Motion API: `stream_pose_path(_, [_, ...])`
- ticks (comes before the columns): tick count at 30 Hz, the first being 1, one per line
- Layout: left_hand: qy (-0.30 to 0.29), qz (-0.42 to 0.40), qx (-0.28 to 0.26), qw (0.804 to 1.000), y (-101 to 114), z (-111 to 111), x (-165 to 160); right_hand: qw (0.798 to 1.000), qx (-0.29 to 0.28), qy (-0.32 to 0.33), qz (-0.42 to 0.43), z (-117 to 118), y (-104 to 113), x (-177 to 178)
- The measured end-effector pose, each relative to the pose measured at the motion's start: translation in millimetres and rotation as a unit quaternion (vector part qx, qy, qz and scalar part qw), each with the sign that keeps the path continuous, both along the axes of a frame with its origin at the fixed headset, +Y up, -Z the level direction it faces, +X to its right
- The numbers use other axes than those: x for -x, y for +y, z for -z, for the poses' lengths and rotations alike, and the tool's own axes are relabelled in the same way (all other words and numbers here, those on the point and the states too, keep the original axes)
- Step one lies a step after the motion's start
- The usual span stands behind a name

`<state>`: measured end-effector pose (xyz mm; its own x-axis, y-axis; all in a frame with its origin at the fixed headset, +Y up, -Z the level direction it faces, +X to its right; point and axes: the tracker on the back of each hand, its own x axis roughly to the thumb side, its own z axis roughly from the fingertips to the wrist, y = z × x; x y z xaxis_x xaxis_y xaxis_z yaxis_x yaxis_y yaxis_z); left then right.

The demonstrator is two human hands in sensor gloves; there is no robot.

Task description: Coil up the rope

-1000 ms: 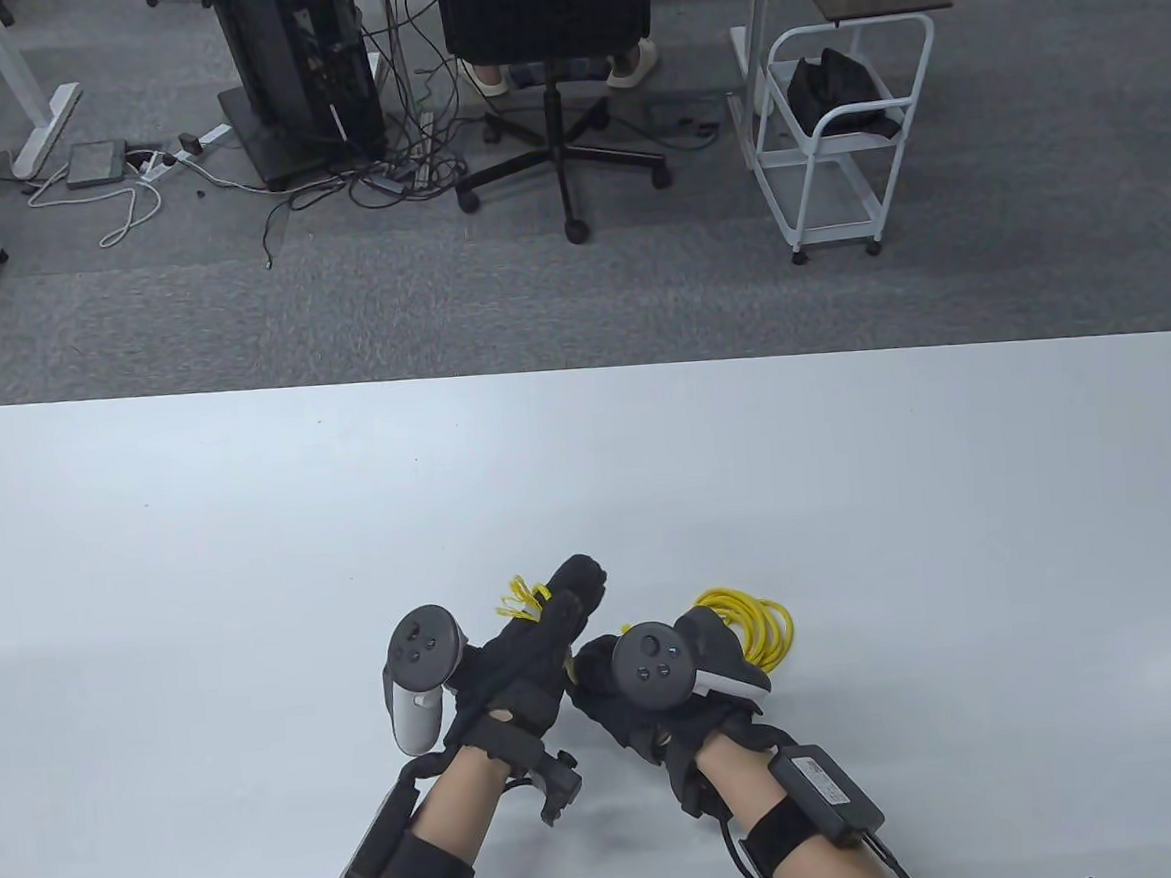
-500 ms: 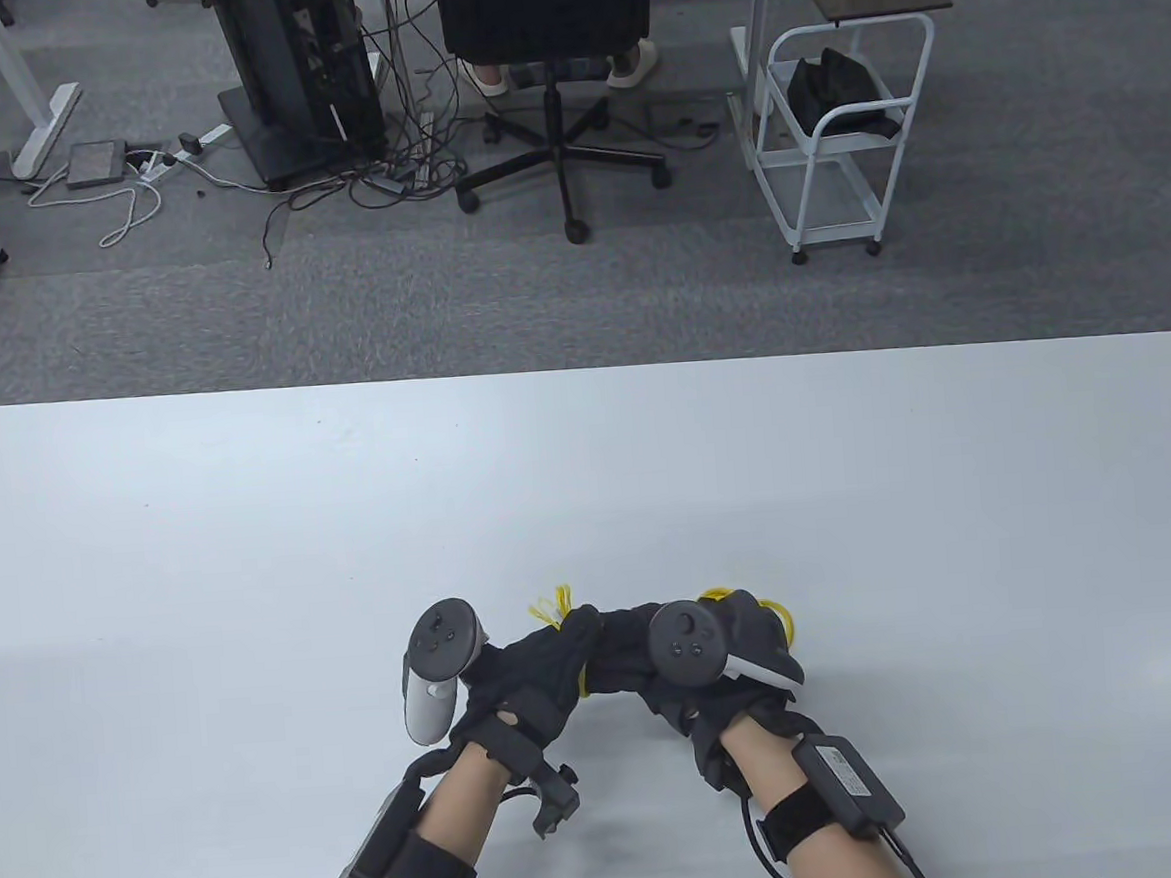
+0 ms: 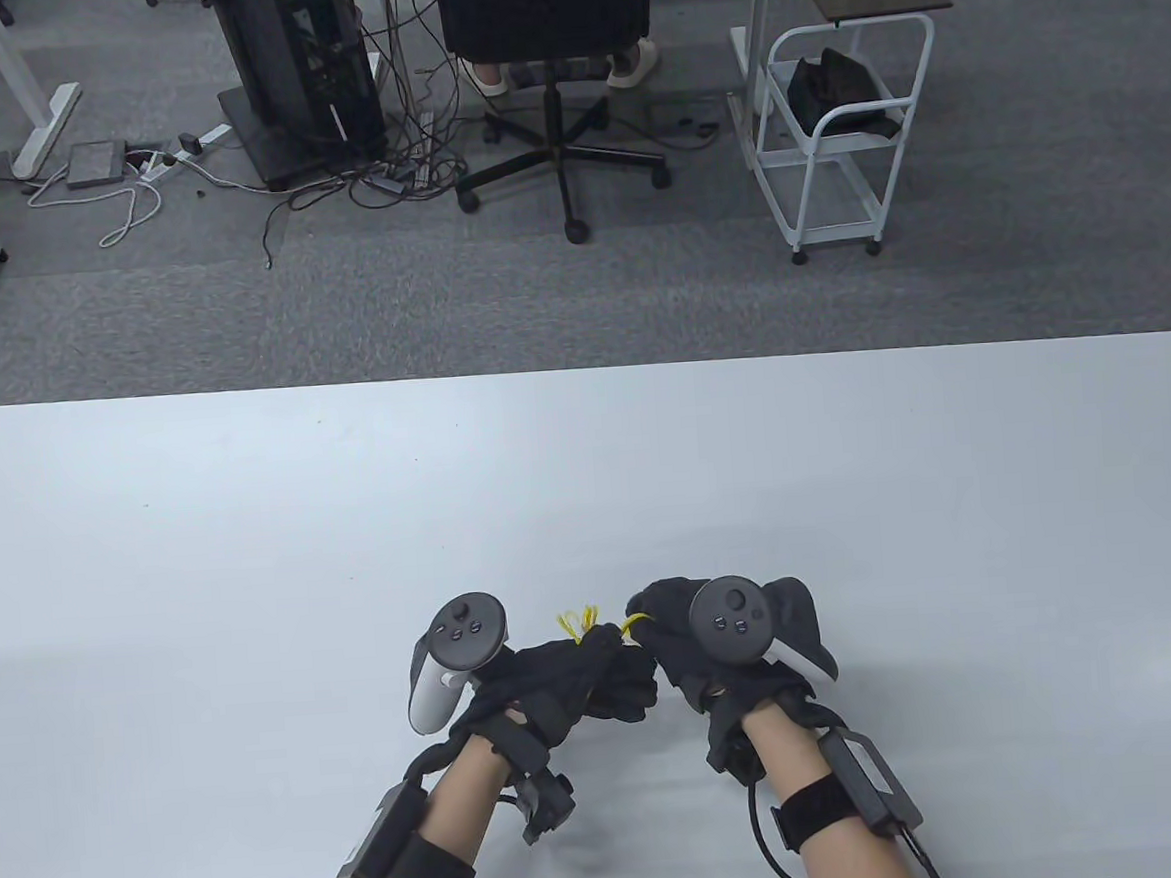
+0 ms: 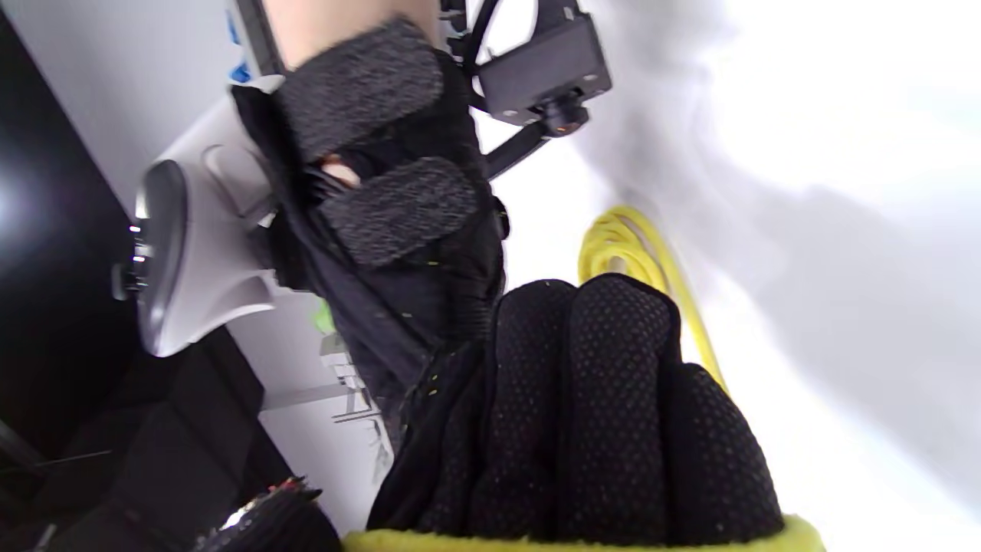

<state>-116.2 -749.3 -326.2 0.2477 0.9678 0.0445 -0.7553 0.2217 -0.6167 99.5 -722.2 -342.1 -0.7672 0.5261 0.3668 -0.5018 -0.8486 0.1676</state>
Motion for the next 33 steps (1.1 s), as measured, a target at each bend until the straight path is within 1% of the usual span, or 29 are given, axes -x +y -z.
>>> stream_pose_path(4, [0.016, 0.024, 0.006, 1.0, -1, 0, 2, 0.999, -0.01, 0.008, 0.029, -3, 2, 4])
stream_pose_path(10, [0.062, 0.051, -0.012, 0.997, -1, 0, 6, 0.997, -0.052, 0.025, 0.043, -12, 6, 20])
stream_pose_path(12, [0.068, 0.046, -0.014, 0.996, 0, -1, 8, 0.997, -0.071, 0.024, 0.036, -15, 8, 25])
stream_pose_path(14, [0.092, 0.047, -0.017, 0.995, 1, -1, 9, 0.995, -0.09, 0.026, 0.032, -19, 9, 29])
stream_pose_path(17, [0.119, 0.051, -0.024, 0.991, 3, -3, 10, 0.994, -0.104, 0.031, 0.029, -22, 10, 32])
stream_pose_path(20, [0.136, 0.047, -0.029, 0.989, 4, -4, 12, 0.993, -0.106, 0.034, 0.031, -23, 10, 34])
stream_pose_path(22, [0.158, 0.042, -0.036, 0.986, 6, -4, 14, 0.993, -0.106, 0.038, 0.036, -24, 9, 36])
stream_pose_path(28, [0.198, 0.024, -0.056, 0.978, 9, -3, 26, 0.992, -0.098, 0.073, 0.021, -27, 4, 45])
stream_pose_path(33, [0.221, -0.01, -0.065, 0.973, 12, -3, 31, 0.992, -0.087, 0.095, -0.012, -29, 0, 53])
